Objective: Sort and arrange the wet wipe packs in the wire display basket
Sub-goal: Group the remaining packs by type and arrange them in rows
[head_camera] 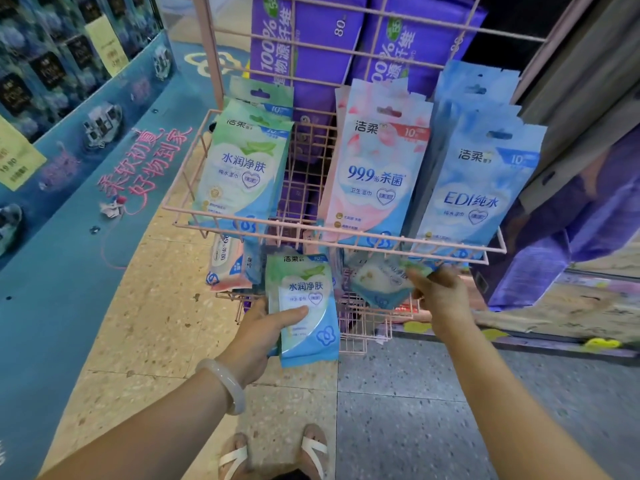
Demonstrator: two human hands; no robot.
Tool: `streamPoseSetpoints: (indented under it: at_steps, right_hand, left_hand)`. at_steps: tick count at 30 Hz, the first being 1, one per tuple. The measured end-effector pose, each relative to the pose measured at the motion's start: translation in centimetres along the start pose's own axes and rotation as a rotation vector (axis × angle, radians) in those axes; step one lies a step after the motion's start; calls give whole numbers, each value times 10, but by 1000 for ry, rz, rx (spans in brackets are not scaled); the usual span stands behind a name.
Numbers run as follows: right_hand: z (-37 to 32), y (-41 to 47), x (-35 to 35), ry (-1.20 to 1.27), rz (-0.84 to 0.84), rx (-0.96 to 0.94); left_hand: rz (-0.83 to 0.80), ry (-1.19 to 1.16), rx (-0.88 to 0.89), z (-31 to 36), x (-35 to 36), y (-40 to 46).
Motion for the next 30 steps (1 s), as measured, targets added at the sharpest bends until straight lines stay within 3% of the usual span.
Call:
streamPoseSetpoints:
  at_steps: [4,8,11,18,21,25,27,30]
  right_hand:
    - [0,-7,-20,318,169,175]
    - [11,-29,8,337,-60,382]
    - [20,-41,38,209,-213,348]
    - [19,-40,51,338,-174,350]
    - [17,-52,73,326,-175,352]
    - [31,-89,115,244,-247,409]
    - [23,-103,117,190,-311,342]
    - [1,-122,106,320,-446,331]
  left_hand:
    - [8,-10,13,1,-6,3]
    - [-19,-19,12,0,-2,4]
    - [-44,-34,10,1,0,3]
    - [10,-32,-39,5,-7,-2]
    - [-62,-31,-98,2,0,-9]
    - [-149,117,-56,1,12,-24]
    - [-169,202,-40,4,12,-32]
    - [-206,315,-5,14,5,-48]
Point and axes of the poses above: each hand's wrist, its own y-axis towards the middle knuckle, its own x-axis out of the palm, z = x × y, the point moved 6 cm from there along y, towards the middle knuckle, and after that the axes turned 9 degrees about -x, right-handed, at the moved point
